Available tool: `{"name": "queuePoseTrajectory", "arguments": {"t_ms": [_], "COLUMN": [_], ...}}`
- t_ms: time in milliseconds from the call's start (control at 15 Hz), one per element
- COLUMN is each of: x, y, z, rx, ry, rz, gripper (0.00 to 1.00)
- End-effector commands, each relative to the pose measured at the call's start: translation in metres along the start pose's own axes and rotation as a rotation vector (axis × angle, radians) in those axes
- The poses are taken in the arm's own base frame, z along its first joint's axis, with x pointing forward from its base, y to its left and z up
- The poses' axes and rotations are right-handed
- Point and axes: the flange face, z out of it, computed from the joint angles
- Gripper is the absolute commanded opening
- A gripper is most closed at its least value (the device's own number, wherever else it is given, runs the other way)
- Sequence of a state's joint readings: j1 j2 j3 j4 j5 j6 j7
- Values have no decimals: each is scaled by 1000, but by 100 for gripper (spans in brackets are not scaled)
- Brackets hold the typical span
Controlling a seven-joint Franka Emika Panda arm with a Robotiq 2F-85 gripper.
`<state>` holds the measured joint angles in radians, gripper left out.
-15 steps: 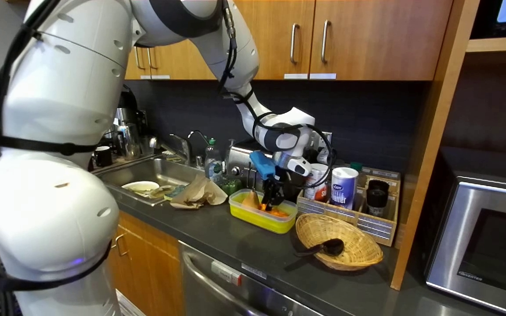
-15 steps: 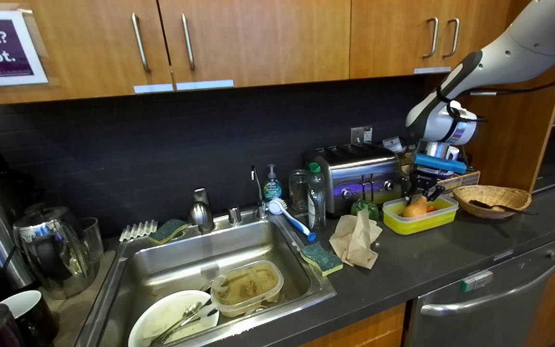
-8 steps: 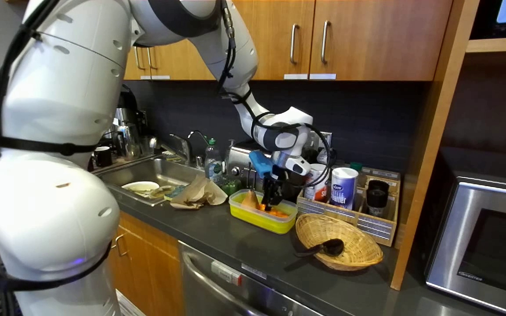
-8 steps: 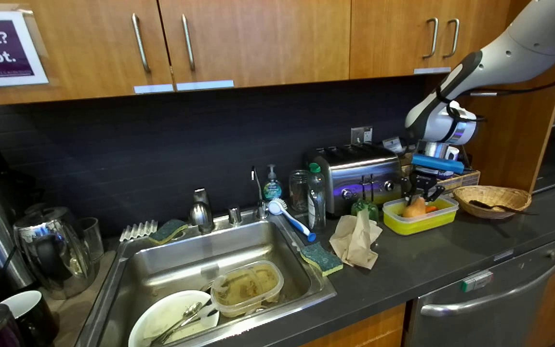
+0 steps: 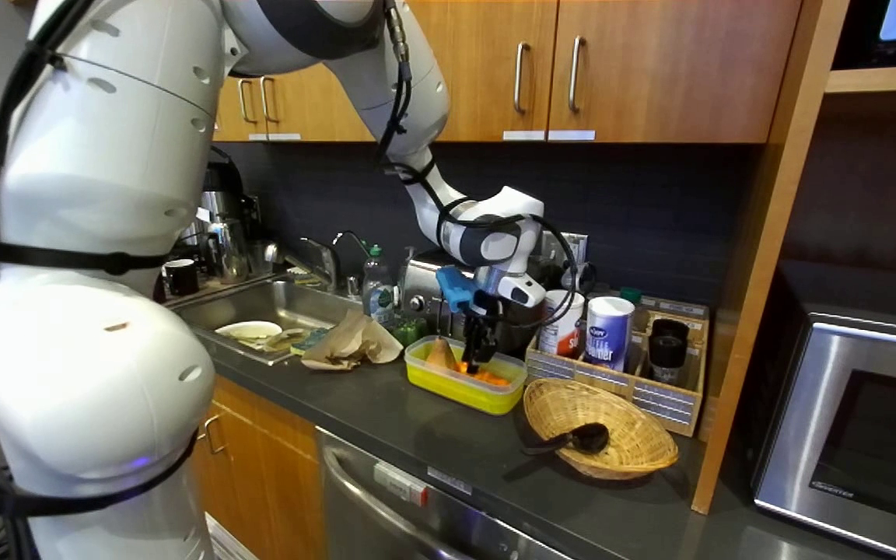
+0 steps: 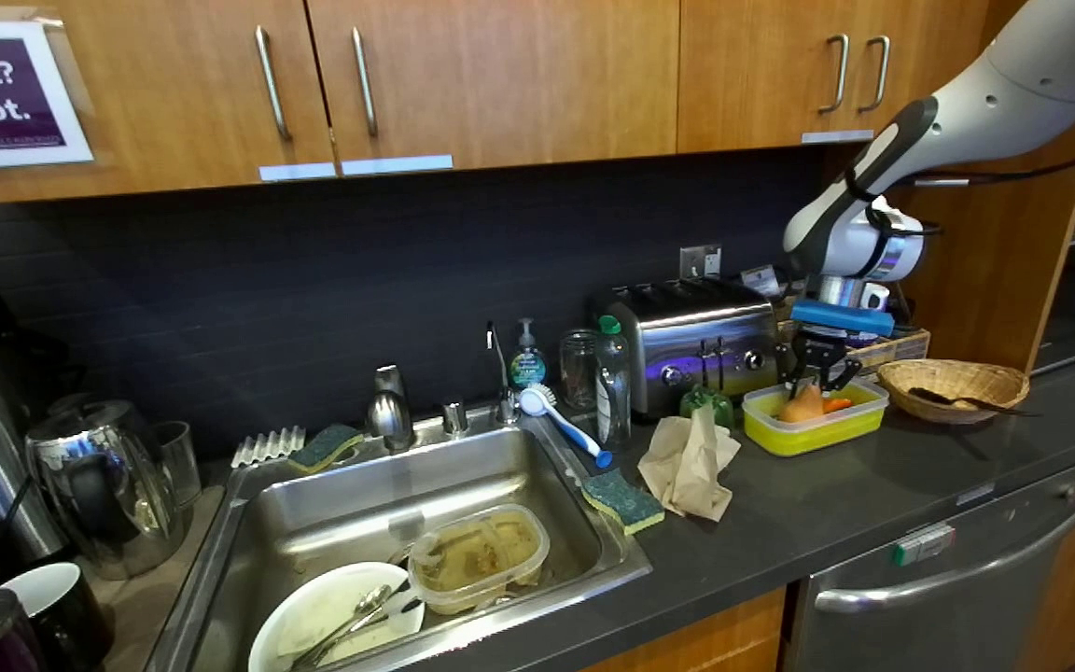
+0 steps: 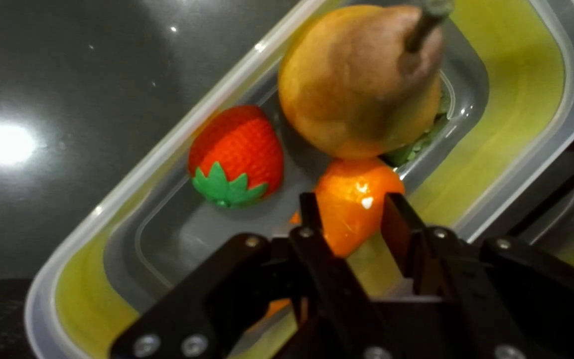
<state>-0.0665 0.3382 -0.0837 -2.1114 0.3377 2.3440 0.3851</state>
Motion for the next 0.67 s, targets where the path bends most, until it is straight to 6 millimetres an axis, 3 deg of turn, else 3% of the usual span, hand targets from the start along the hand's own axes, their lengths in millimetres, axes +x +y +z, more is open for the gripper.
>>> {"name": "queuePoseTrajectory", "arguments": {"t_ms": [0,600], "x": [-16,-40], "y": [5,6], "z": [1,-7], "rx": [-12,18], "ry": [24,90], "rz": [15,4], "gripper": [12,12]}}
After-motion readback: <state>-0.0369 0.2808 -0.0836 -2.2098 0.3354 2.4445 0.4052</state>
